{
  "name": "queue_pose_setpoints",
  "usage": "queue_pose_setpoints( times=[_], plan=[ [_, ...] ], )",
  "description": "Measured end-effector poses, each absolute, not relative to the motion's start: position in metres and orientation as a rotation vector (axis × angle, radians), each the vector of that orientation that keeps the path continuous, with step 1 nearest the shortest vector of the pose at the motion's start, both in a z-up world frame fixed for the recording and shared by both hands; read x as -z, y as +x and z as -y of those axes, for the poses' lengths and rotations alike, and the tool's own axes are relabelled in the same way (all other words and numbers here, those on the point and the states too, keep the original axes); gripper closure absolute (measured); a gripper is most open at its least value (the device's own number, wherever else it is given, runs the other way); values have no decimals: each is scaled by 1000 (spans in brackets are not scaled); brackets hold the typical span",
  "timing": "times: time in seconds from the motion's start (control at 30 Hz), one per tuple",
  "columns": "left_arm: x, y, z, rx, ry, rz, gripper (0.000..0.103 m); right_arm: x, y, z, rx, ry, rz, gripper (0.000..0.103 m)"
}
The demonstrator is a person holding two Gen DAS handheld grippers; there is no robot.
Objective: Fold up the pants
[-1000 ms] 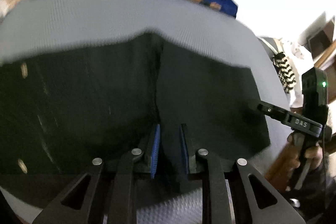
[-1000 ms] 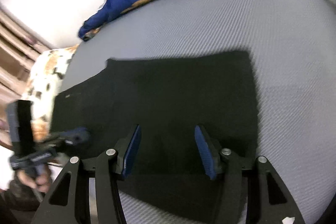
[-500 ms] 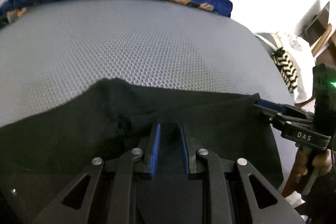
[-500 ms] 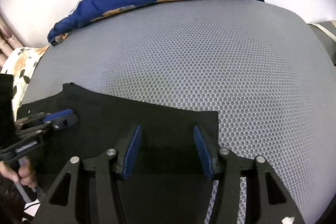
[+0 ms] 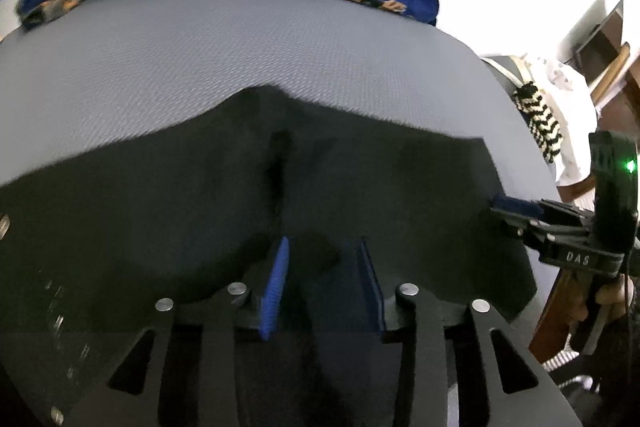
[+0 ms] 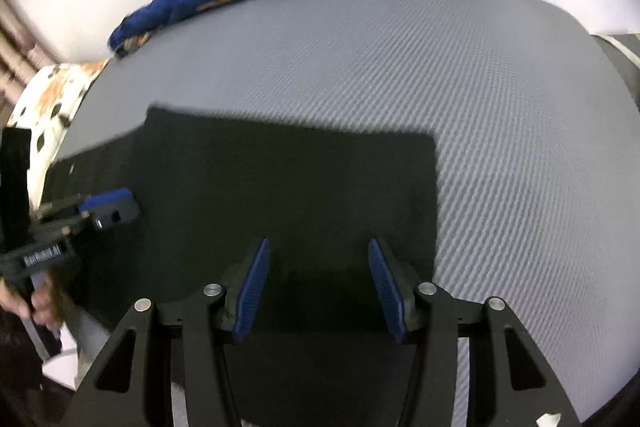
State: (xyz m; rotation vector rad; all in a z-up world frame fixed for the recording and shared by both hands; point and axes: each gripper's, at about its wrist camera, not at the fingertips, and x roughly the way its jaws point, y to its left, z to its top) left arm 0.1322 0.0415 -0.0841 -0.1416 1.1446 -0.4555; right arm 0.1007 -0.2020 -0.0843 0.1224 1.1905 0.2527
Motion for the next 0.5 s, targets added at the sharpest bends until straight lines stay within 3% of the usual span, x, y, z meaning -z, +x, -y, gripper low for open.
queue_pose_setpoints(
  times=[0.5],
  plan=[
    [52, 69, -118, 243, -207, -1051, 58, 84, 61, 124, -392, 36, -1216, 51]
  ],
)
